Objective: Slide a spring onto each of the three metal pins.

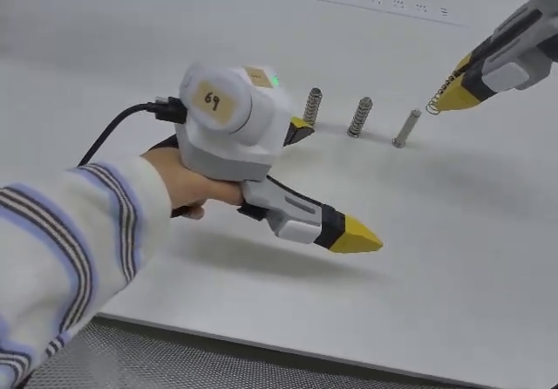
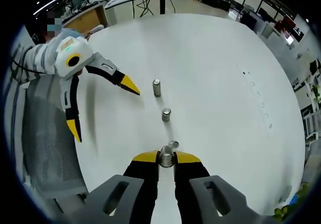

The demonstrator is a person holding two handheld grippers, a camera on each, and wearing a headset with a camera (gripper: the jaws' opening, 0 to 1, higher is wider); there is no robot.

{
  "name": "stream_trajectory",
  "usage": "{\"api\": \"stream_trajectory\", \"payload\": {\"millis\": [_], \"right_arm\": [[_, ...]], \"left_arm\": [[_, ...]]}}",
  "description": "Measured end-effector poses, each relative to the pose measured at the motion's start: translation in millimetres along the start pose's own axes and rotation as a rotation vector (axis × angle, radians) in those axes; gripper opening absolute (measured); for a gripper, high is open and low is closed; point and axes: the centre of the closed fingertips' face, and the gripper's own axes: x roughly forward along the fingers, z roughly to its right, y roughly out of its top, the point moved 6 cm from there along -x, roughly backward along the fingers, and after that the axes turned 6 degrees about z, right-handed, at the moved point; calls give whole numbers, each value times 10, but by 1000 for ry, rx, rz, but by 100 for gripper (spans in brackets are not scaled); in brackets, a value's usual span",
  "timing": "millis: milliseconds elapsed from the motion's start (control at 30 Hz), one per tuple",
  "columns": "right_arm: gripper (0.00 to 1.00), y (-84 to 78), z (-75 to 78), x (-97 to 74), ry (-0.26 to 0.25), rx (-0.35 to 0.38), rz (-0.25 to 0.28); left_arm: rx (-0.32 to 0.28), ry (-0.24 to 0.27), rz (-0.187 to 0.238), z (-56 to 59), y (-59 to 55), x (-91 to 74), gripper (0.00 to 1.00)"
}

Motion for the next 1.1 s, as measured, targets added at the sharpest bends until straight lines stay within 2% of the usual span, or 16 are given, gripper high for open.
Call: {"api": "stream_trajectory", "payload": {"millis": [167,367,533,600,633,833,1100], "right_arm": [[8,9,87,74,-1,-18,-31],[8,-16,160,185,1,-74,-67],[8,-24,301,290,23,-42,-66],[8,-40,296,306,17,-44,-76],[8,-26,303,316,23,-35,-64],[8,-63,253,360,30,-38,-98],[8,-90,254,515,28,-64,-125]], "left_arm": [[-10,9,10,-18,25,2,98],[-15,12,5,-31,19,6,98],[-16,6,2,-27,13,10,98],[-15,6,-3,-32,6,8,98],[-16,6,-3,-37,4,7,98],[-17,2,-9,-48,-14,15,98],[-29,-13,-22,-13,-50,29,98]]}}
